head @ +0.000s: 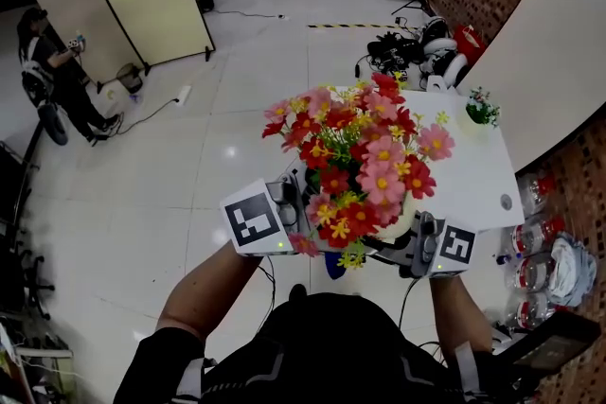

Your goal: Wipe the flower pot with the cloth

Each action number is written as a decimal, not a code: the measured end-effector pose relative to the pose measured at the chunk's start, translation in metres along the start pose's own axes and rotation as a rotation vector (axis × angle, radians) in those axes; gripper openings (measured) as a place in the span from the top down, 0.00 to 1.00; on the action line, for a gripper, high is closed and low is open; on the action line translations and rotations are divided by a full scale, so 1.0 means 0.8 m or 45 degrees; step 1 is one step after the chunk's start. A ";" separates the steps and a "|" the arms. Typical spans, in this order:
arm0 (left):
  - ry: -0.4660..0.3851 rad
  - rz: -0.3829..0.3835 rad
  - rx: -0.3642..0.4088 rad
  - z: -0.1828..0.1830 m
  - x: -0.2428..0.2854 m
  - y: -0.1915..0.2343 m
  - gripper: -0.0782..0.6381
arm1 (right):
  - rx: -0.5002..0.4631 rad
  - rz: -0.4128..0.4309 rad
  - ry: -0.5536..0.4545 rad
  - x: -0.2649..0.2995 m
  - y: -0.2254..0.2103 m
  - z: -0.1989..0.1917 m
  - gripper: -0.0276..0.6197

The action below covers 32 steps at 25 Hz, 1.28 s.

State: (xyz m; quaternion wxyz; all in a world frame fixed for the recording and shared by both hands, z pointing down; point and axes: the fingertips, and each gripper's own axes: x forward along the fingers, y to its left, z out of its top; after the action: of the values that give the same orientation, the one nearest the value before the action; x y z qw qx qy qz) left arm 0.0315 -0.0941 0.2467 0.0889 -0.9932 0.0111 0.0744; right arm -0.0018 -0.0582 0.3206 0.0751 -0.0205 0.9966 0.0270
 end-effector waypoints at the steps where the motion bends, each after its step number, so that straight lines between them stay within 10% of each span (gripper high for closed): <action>1: 0.002 -0.001 0.008 0.000 0.000 0.000 0.08 | 0.013 0.012 0.001 -0.002 0.005 -0.002 0.85; 9: 0.024 -0.104 0.057 0.006 -0.001 -0.005 0.08 | 0.026 -0.216 -0.063 -0.011 -0.081 0.015 0.85; 18: 0.070 -0.073 0.113 -0.002 -0.009 0.005 0.08 | 0.024 -0.124 -0.093 0.052 -0.070 0.051 0.85; 26: 0.098 -0.047 0.093 -0.008 -0.009 0.007 0.08 | 0.087 -0.082 -0.003 0.021 -0.031 0.003 0.85; 32: 0.077 -0.044 0.065 -0.009 -0.008 0.004 0.08 | 0.126 -0.290 0.004 -0.023 -0.075 -0.034 0.85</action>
State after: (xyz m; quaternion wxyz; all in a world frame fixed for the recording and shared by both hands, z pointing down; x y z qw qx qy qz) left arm 0.0261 -0.0984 0.2544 0.1152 -0.9924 -0.0013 0.0424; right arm 0.0153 -0.1187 0.3474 0.0769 -0.1298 0.9881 -0.0310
